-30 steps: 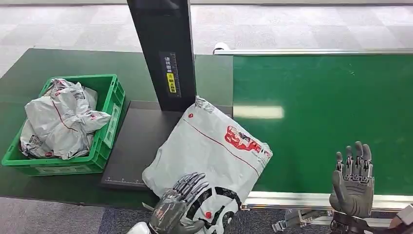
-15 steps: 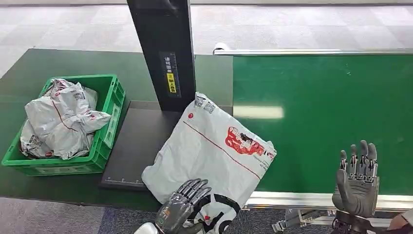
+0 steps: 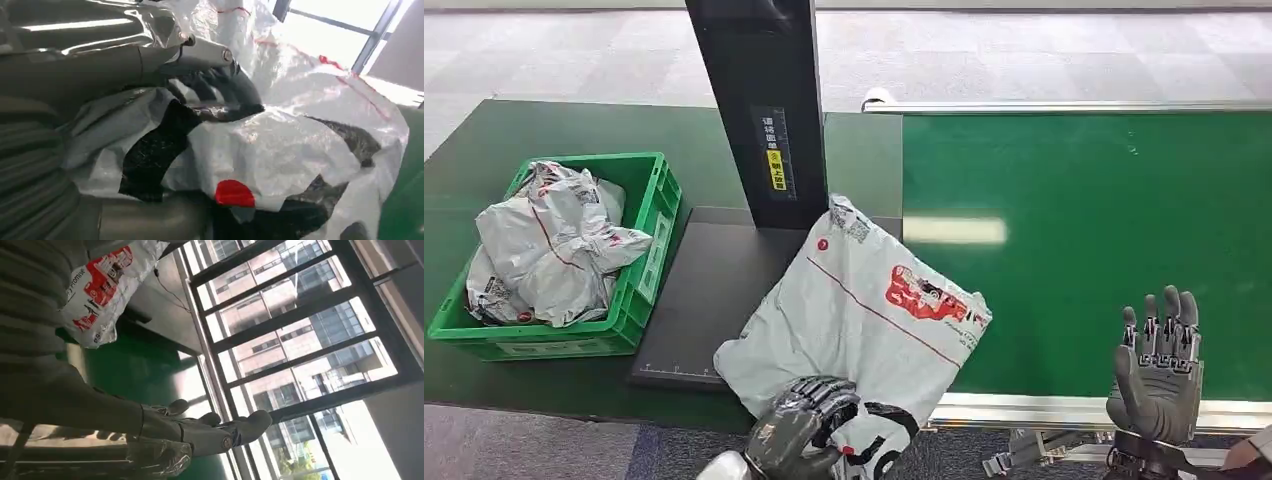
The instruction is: Moved the parcel from conveyor to table for the left to box.
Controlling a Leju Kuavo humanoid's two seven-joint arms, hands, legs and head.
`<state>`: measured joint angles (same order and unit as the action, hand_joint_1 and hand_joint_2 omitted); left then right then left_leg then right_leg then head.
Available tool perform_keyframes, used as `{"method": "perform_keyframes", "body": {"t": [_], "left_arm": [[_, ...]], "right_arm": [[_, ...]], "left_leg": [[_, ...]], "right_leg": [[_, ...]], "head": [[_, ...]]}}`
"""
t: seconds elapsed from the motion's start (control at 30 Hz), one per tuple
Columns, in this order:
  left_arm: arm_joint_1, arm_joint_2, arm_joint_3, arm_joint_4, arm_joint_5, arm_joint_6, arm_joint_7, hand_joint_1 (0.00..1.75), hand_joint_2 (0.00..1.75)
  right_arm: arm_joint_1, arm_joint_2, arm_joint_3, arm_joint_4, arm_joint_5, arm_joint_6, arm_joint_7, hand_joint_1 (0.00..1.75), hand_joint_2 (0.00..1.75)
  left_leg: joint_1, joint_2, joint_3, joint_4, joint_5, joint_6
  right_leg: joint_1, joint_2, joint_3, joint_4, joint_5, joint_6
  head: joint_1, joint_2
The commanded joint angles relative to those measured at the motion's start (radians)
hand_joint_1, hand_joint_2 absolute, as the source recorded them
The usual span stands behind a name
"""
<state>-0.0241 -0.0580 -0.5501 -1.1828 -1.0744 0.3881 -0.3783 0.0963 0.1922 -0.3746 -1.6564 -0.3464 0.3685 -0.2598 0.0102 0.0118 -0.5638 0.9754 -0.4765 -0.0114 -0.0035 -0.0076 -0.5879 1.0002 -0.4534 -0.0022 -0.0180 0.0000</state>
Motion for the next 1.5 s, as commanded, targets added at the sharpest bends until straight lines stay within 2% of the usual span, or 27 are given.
{"method": "perform_keyframes", "body": {"t": [0.03,0.33,0.47,0.57,0.73,0.77,1.33,1.37,1.4,1.5], "left_arm": [[0.026,0.004,0.029,-0.042,0.033,-0.04,-0.013,1.75,1.75],[0.054,0.007,0.054,-0.164,0.192,-0.144,-0.066,1.75,1.75],[0.078,0.012,0.153,-0.363,0.476,-0.306,-0.156,1.75,1.75],[0.065,0.048,0.232,-0.543,0.532,-0.34,-0.168,1.75,1.75],[-0.017,0.132,0.426,-0.709,0.542,-0.251,-0.222,1.75,1.75],[-0.029,0.139,0.451,-0.718,0.559,-0.277,-0.22,1.75,1.75],[-0.018,0.121,0.437,-0.704,0.529,-0.252,-0.244,1.75,1.75],[-0.045,0.161,0.451,-0.715,0.516,-0.179,-0.243,1.75,1.75],[-0.063,0.182,0.475,-0.728,0.525,-0.178,-0.232,1.75,1.75],[-0.083,0.208,0.629,-0.759,0.459,-0.075,-0.217,1.75,1.75]], "right_arm": [[-0.022,0.009,-0.033,0.022,0.001,0.0,0.005,0.0,1.75],[-0.011,0.012,-0.033,0.02,-0.002,-0.006,-0.004,0.0,1.75],[0.004,0.024,-0.036,0.013,-0.003,-0.015,-0.009,0.0,1.75],[0.021,0.038,-0.04,0.018,-0.002,-0.017,-0.02,0.0,1.75],[0.047,0.061,-0.051,0.013,-0.003,0.013,-0.035,0.0,1.75],[0.044,0.062,-0.052,0.016,-0.001,0.015,-0.038,0.0,1.75],[0.038,0.062,-0.054,0.018,0.002,0.017,-0.039,0.0,1.75],[0.033,0.058,-0.053,0.022,-0.001,0.023,-0.039,0.0,1.75],[0.029,0.056,-0.054,0.025,-0.006,0.023,-0.04,0.0,1.75],[0.022,0.05,-0.043,0.033,-0.011,0.029,-0.042,0.0,1.75]], "left_leg": [[0.0,0.001,0.002,-0.001,-0.001,0.0],[0.0,0.0,0.002,-0.001,-0.001,0.0],[0.0,0.0,0.0,0.0,-0.001,0.0],[0.001,0.0,0.0,0.001,-0.001,0.0],[0.001,0.0,0.0,0.001,0.0,-0.001],[0.001,0.0,-0.001,0.001,0.0,-0.001],[0.0,-0.001,0.002,-0.001,0.0,0.0],[0.0,-0.001,0.002,-0.001,0.0,0.0],[0.0,-0.001,0.003,-0.001,0.0,0.0],[0.001,0.0,0.002,0.0,0.0,0.0]], "right_leg": [[0.0,0.002,0.002,-0.001,0.0,0.0],[0.0,0.001,0.002,-0.001,0.0,0.0],[0.0,0.001,0.0,0.0,0.0,0.0],[0.001,0.0,-0.001,0.0,0.0,0.0],[0.001,0.001,0.0,0.001,-0.001,-0.001],[0.001,0.001,-0.001,0.001,0.0,-0.001],[0.0,0.0,0.001,0.0,0.0,0.0],[0.0,0.0,0.001,0.0,0.0,0.0],[0.0,0.0,0.002,-0.001,0.0,0.0],[0.001,0.001,0.0,0.0,0.0,0.0]], "head": [[0.0,0.0],[0.0,0.0],[0.0,0.0],[0.0,0.0],[0.0,0.0],[0.0,0.0],[0.0,0.0],[0.0,0.0],[0.0,0.0],[0.0,0.0]]}}
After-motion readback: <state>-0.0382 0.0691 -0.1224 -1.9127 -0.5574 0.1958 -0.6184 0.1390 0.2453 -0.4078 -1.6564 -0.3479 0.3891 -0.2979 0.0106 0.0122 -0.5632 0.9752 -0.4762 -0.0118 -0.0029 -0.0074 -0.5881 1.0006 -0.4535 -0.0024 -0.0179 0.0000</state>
